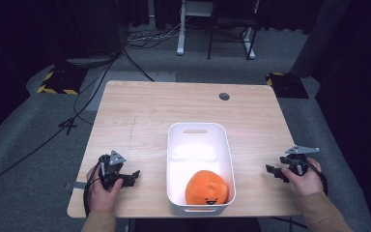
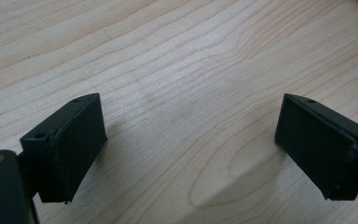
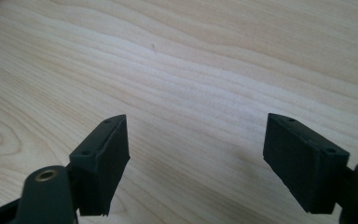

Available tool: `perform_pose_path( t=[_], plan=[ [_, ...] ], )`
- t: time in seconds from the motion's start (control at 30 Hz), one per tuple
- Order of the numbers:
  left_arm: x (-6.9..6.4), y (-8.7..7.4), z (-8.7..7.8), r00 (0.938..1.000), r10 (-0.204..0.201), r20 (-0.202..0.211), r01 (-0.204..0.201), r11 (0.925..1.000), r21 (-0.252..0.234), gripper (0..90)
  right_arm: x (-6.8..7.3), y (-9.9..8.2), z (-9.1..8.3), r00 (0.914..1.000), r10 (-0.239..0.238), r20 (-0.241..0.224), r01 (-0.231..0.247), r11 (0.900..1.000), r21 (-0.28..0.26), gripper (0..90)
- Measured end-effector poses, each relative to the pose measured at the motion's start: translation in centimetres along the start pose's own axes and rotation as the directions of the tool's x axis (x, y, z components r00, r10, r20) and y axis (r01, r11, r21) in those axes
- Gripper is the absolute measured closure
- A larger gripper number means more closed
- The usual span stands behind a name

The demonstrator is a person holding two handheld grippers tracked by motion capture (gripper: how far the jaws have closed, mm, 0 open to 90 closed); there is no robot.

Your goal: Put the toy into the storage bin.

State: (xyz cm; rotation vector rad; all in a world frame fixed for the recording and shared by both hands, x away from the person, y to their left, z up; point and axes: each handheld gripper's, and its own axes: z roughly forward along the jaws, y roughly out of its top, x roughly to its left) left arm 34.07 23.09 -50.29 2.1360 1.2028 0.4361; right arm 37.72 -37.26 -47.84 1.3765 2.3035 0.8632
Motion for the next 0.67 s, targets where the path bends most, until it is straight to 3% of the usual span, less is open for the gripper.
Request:
perform_pose_path(
  t=[0.17, 0.3, 0.43, 0.67],
  plan=[
    [0.0, 0.0, 0.0, 1.0, 0.0, 0.0, 0.0, 1.0, 0.0, 9.0, 0.3, -0.9, 0.5, 0.9999, -0.003, 0.014, 0.003, 0.9999, -0.01, 21.6],
    [0.0, 0.0, 0.0, 1.0, 0.0, 0.0, 0.0, 1.0, 0.0, 9.0, 0.3, -1.7, 0.7, 0.9993, -0.007, 0.035, 0.009, 0.9988, -0.048, 20.5],
    [0.0, 0.0, 0.0, 1.0, -0.002, 0.005, 0.002, 1.0, 0.0, 9.0, 0.2, -2.7, 1.0, 0.999, -0.024, 0.037, 0.028, 0.9914, -0.128, 13.5],
    [0.0, 0.0, 0.0, 1.0, 0.0, 0.0, 0.0, 1.0, 0.0, 9.0, 0.2, -2.7, 1.0, 0.9992, -0.027, 0.029, 0.03, 0.9906, -0.133, 13.3]
  ],
)
